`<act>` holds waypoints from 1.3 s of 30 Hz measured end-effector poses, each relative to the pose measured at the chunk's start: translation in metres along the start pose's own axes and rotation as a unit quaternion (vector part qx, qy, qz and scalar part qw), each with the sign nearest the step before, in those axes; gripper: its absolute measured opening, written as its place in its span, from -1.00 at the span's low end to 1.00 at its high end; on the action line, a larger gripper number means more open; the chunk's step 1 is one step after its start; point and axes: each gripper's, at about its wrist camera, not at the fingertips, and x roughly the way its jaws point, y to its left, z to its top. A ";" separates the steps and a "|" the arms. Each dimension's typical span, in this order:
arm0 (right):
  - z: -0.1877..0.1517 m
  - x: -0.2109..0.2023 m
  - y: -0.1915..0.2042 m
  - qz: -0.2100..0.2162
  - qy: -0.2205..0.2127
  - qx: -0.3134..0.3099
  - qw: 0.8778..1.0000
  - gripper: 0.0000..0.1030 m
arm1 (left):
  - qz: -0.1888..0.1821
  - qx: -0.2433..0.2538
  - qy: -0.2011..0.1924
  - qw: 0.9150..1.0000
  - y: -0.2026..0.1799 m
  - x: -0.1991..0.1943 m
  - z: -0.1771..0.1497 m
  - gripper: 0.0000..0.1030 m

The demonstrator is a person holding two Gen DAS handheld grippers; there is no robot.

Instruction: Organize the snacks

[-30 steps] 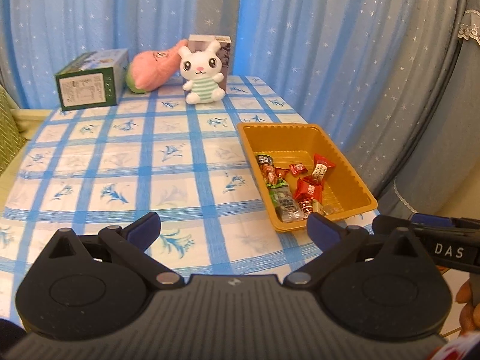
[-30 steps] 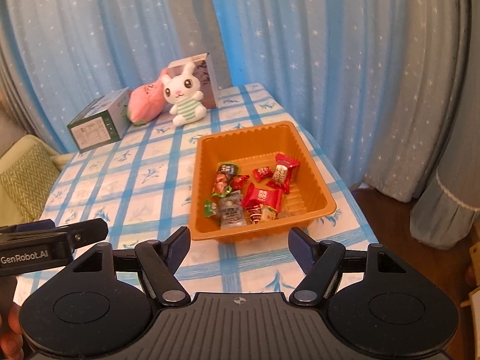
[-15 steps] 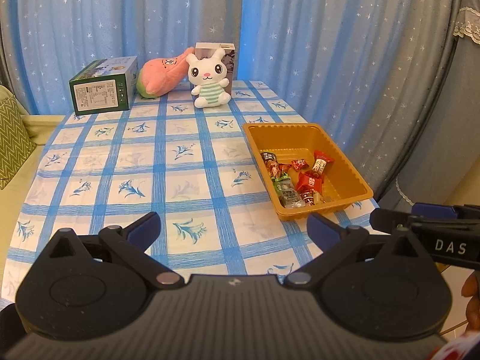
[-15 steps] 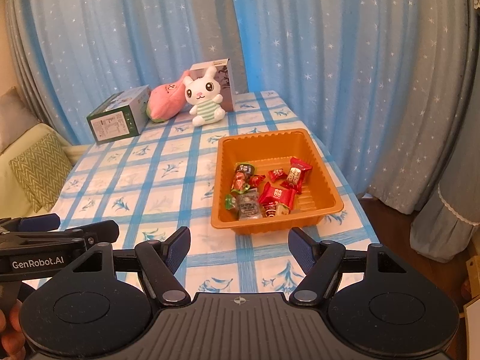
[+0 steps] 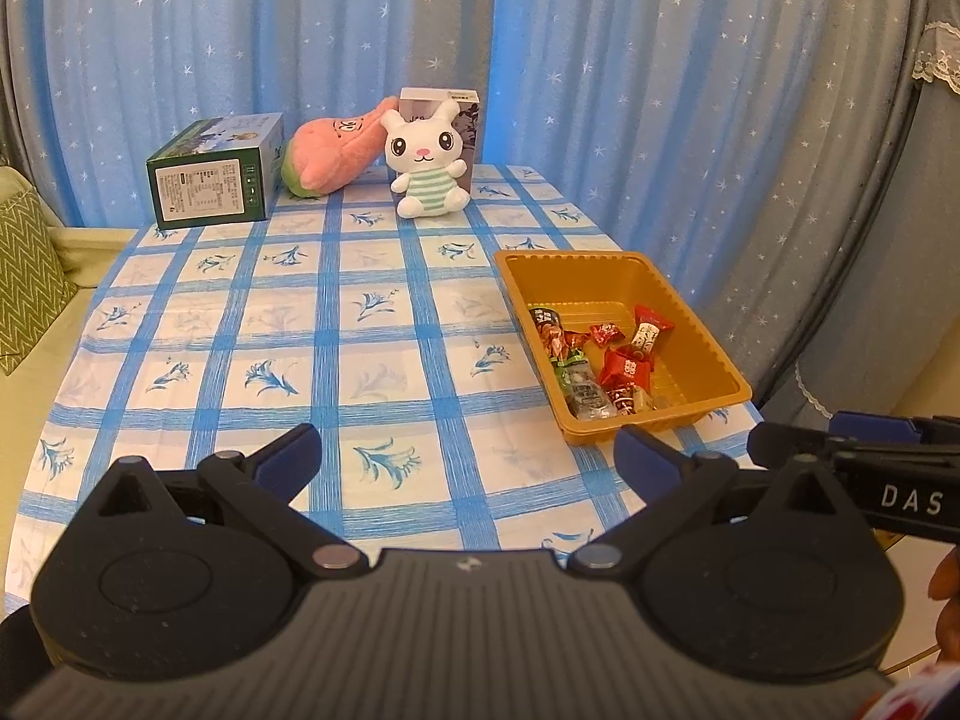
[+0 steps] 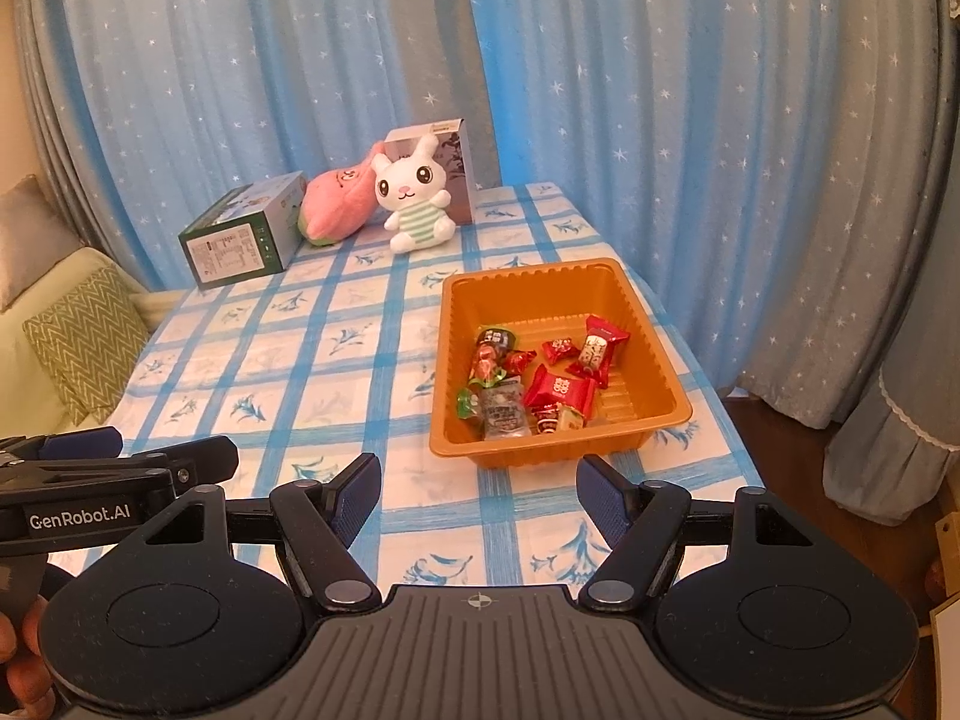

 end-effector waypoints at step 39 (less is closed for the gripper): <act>-0.003 0.002 0.000 0.000 0.000 -0.001 1.000 0.40 | -0.001 0.000 0.001 1.000 0.001 0.001 -0.001 1.00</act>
